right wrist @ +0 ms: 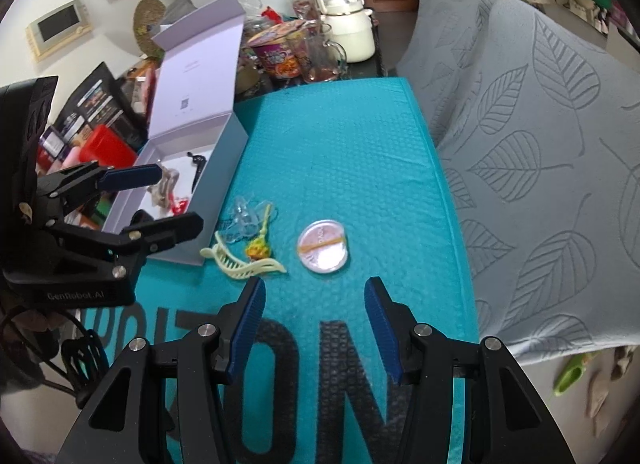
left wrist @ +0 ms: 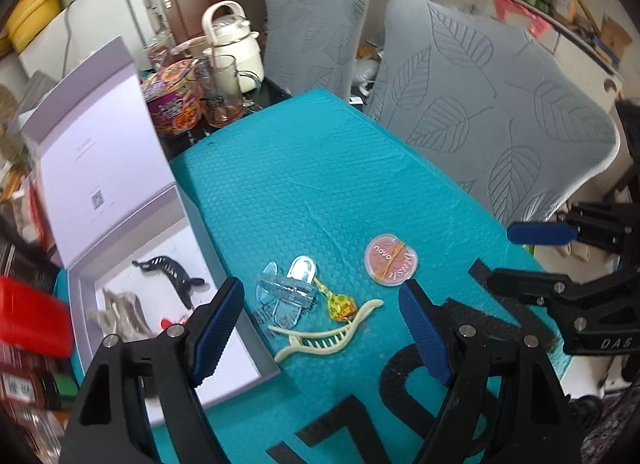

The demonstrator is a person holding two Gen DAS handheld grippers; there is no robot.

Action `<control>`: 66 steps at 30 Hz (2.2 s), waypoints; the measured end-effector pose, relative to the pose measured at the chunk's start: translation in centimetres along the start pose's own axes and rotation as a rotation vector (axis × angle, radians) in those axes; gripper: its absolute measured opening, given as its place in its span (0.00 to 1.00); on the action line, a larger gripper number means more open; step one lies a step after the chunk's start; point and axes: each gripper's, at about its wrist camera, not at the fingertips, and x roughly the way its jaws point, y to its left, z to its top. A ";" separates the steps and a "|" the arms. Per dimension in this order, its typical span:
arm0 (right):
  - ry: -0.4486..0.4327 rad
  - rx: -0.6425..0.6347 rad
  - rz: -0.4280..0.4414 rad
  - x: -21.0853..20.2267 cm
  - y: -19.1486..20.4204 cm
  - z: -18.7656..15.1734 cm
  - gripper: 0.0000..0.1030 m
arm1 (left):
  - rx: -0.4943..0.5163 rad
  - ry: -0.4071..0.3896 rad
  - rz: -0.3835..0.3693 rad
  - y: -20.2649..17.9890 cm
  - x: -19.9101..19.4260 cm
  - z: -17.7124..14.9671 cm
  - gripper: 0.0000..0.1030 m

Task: Organize rigid objects
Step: 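Lower left tool onto clear plastic clip while right tool reaches pink compact, then close left tool on clear plastic clip while right tool closes on pink compact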

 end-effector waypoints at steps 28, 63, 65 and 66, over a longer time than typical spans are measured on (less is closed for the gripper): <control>0.133 0.053 -0.014 8.9 -0.8 2.8 0.50 | 0.256 0.290 -0.120 2.6 12.0 1.0 0.61; 0.124 -0.123 -0.087 12.4 0.3 2.1 0.49 | -0.106 0.251 -0.110 3.3 6.7 -0.9 0.57; 0.114 -0.148 -0.088 12.3 0.5 1.9 0.49 | -0.121 0.250 -0.106 3.3 6.4 -1.1 0.57; 0.114 -0.146 -0.084 12.2 0.4 1.8 0.49 | -0.129 0.250 -0.107 3.3 6.2 -1.1 0.57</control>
